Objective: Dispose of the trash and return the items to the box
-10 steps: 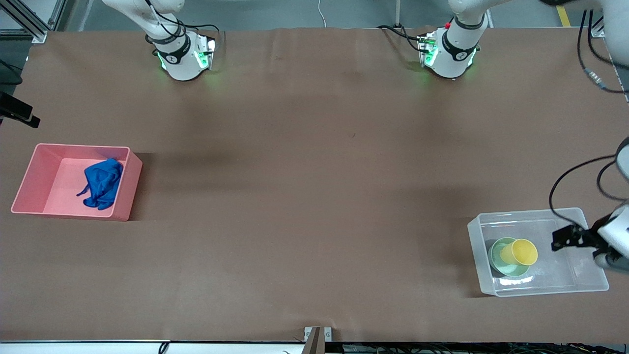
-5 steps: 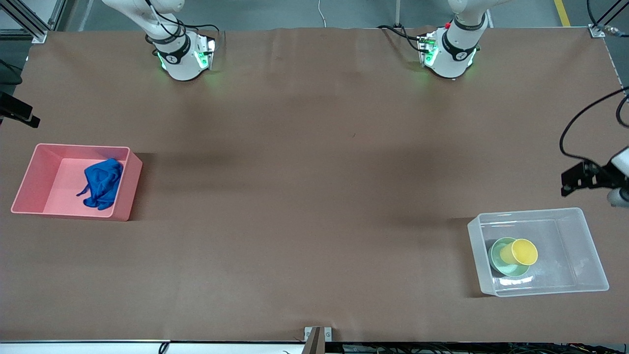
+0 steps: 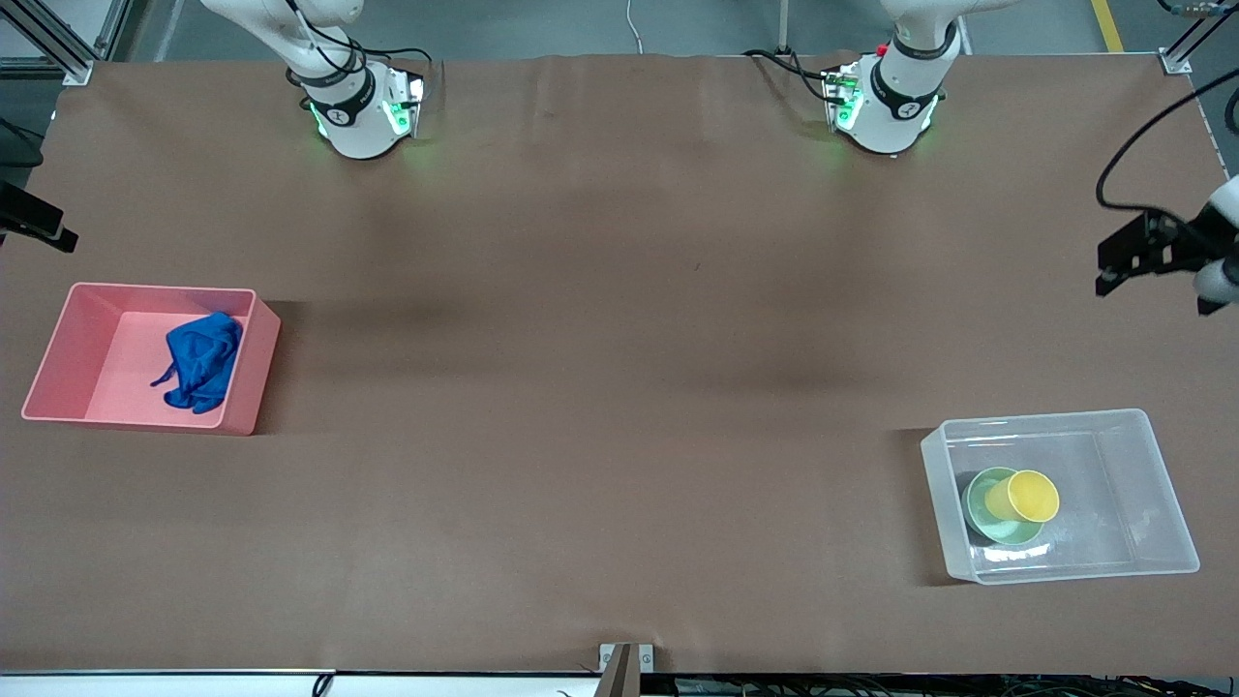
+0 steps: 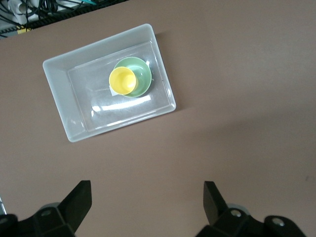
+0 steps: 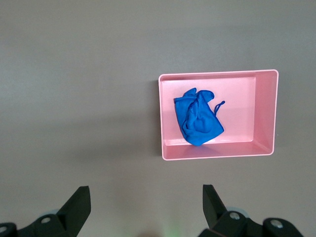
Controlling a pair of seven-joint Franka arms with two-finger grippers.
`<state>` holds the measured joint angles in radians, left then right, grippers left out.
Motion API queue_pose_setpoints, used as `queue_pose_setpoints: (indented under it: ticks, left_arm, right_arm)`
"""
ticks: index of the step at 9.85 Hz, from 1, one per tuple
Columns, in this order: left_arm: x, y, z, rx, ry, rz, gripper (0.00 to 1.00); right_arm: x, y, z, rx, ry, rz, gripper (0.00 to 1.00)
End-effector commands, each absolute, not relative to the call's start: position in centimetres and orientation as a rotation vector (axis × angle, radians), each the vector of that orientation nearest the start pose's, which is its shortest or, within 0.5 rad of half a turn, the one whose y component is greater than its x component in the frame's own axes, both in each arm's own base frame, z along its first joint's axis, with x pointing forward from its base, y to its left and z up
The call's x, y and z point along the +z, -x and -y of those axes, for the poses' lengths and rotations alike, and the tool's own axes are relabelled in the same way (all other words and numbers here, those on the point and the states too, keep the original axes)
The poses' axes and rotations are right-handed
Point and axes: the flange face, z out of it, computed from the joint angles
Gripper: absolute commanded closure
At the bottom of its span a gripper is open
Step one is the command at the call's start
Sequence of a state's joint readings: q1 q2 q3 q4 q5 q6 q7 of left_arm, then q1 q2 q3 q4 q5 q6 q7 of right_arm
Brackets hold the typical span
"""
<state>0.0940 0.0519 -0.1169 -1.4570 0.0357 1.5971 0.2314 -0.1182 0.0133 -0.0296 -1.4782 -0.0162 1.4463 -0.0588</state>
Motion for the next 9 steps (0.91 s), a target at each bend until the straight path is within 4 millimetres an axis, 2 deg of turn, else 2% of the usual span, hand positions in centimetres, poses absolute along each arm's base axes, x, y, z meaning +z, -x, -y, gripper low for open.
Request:
queue_pose_setpoints:
  ticks: [1, 4, 9]
  left_arm:
    - [63.8, -55.0, 1.0, -0.063, 3.114, -0.269, 0.0]
    - [63.4, -55.1, 1.1, -0.049, 3.117, -0.197, 0.0]
    - [62.7, -55.3, 1.0, -0.016, 3.12, -0.182, 0.0]
  right_arm:
    - [65.2, -53.4, 8.4, 0.06, 3.135, -0.133, 0.0]
    - [65.2, -53.4, 8.4, 0.06, 3.135, -0.133, 0.0]
    - [65.2, -53.4, 8.3, 0.062, 3.134, -0.132, 0.0]
